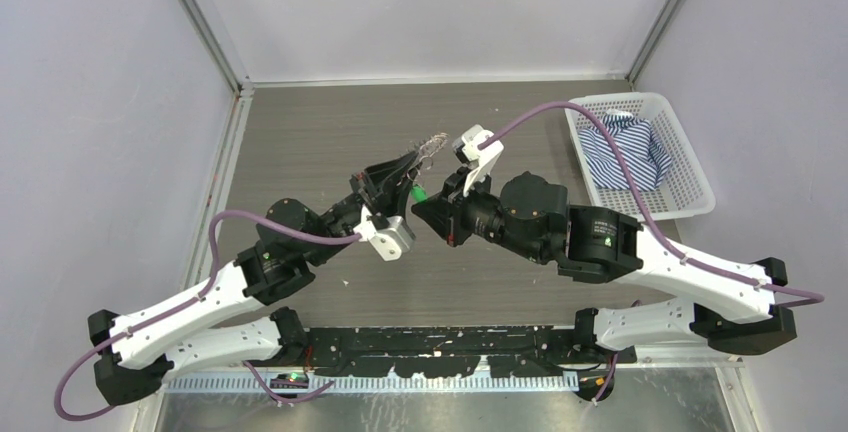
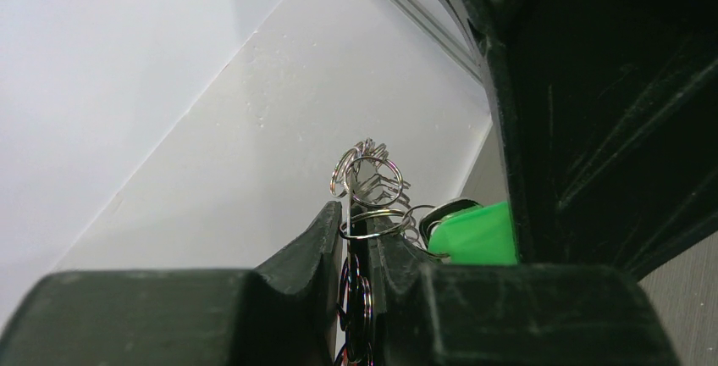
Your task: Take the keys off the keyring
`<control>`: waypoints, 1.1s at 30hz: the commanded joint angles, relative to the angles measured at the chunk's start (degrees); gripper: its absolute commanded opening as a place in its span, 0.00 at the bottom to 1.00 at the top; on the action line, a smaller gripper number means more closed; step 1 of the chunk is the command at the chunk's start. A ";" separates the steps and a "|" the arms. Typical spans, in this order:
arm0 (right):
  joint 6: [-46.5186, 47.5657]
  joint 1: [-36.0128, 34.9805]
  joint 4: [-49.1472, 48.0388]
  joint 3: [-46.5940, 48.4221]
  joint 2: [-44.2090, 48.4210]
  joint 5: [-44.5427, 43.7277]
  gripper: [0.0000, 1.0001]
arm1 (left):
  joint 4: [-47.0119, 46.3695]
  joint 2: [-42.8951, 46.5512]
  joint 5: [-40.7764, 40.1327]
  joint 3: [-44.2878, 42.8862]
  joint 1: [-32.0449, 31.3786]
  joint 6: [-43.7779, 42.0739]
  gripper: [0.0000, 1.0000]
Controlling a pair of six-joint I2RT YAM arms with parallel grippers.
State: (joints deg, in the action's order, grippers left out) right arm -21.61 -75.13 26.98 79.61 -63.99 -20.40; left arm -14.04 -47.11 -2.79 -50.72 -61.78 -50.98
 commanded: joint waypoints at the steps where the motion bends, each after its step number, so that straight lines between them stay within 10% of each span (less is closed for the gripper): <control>1: 1.98 -0.27 2.00 3.48 1.15 2.17 0.01 | -2.89 1.13 -0.93 -2.54 -0.18 1.18 0.00; 33: 8.72 -0.19 19.22 19.44 -0.70 4.32 0.01 | 9.81 3.76 7.57 -3.68 0.10 1.16 0.00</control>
State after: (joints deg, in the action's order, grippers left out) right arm -14.66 -75.13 45.06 93.67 -64.84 -16.14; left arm -5.89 -44.38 3.62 -51.37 -61.89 -49.67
